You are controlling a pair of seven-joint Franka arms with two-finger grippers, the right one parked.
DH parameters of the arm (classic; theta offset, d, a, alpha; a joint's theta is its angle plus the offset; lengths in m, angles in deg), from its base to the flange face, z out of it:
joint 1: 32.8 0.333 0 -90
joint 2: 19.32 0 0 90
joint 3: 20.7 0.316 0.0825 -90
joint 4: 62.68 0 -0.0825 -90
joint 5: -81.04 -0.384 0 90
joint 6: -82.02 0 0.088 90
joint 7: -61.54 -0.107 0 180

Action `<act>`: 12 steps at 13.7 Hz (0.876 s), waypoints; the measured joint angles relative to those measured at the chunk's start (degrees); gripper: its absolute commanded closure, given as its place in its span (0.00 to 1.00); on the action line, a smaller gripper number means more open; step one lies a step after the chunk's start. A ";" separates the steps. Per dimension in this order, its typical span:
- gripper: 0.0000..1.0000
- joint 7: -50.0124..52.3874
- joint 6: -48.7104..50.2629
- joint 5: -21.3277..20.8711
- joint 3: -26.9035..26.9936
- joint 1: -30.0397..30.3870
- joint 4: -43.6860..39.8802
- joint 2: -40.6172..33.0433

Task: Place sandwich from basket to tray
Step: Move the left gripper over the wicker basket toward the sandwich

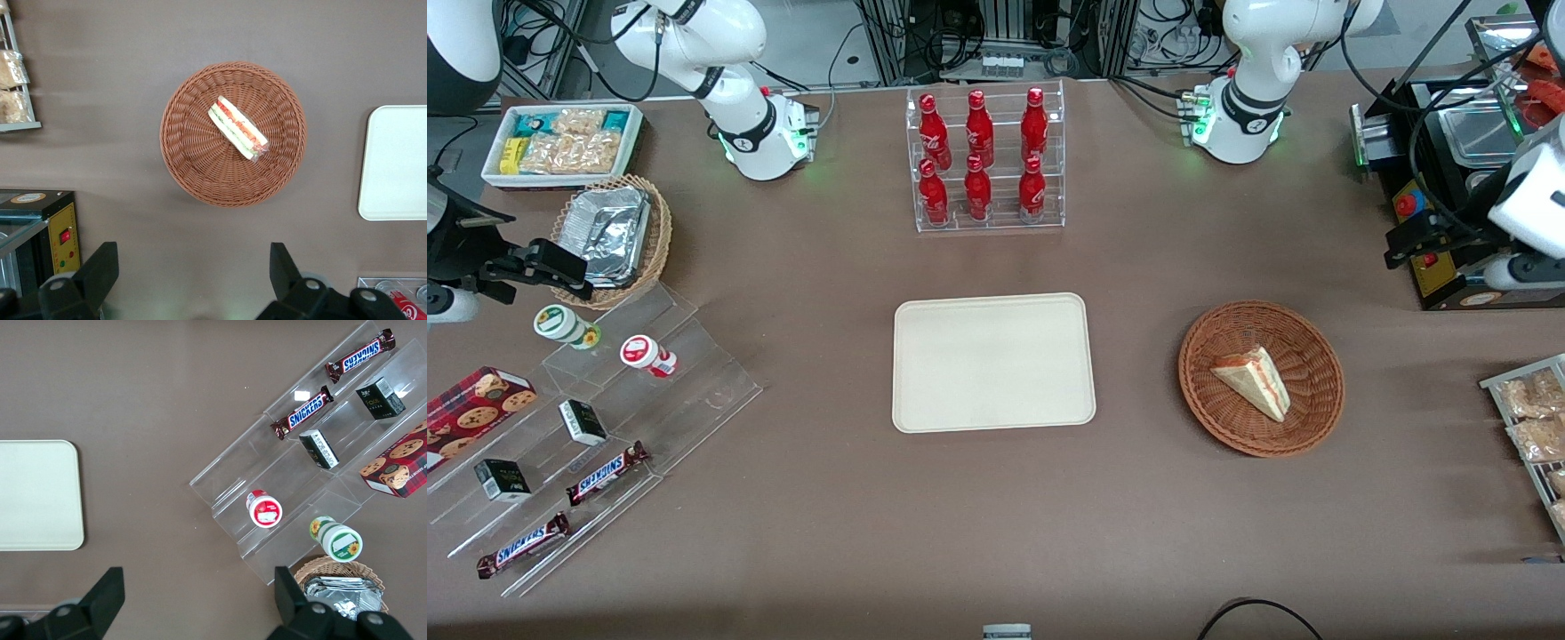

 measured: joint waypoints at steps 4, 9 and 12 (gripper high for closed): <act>0.00 6.92 -11.09 -0.01 -0.55 -1.13 7.04 2.16; 0.00 19.53 -27.42 -0.03 -1.74 -2.45 20.15 2.43; 0.00 26.22 -34.91 -0.03 -2.22 -3.37 26.74 2.44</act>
